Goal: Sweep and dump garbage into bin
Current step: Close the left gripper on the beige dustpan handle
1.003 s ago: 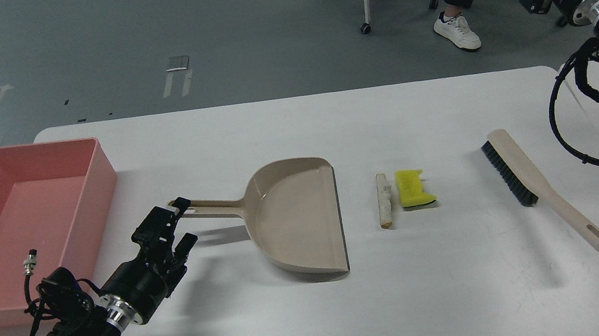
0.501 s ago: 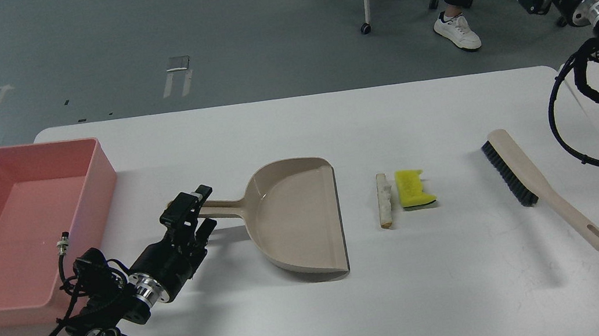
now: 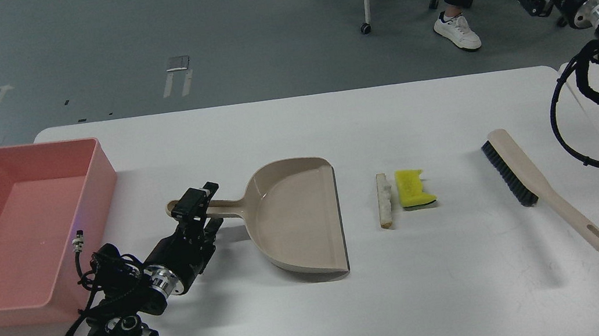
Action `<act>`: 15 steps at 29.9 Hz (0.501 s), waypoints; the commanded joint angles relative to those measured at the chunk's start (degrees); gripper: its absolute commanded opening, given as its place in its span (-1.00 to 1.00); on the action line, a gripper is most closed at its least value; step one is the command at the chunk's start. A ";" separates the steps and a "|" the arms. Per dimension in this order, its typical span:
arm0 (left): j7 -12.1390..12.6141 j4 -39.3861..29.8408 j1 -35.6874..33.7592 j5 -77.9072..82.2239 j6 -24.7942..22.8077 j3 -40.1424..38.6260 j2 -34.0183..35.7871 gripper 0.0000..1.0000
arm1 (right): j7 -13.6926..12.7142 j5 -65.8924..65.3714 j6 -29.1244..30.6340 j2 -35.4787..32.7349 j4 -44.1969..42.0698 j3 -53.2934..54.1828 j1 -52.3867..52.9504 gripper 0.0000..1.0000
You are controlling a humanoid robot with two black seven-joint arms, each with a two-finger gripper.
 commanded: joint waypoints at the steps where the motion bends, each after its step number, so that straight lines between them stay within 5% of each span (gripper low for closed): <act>1: 1.84 -0.79 0.00 0.07 3.54 -0.09 -2.33 0.72 | 0.07 0.00 0.04 0.06 0.01 -0.08 -0.11 1.00; 4: 4.05 -0.97 0.00 -0.28 4.08 -0.09 -2.42 0.72 | 0.07 0.00 0.04 -0.03 0.01 0.00 -0.28 1.00; 15: 5.11 -1.76 0.08 -0.81 7.06 -0.53 -2.33 0.73 | 0.07 0.00 0.04 -0.29 0.01 0.00 -0.37 1.00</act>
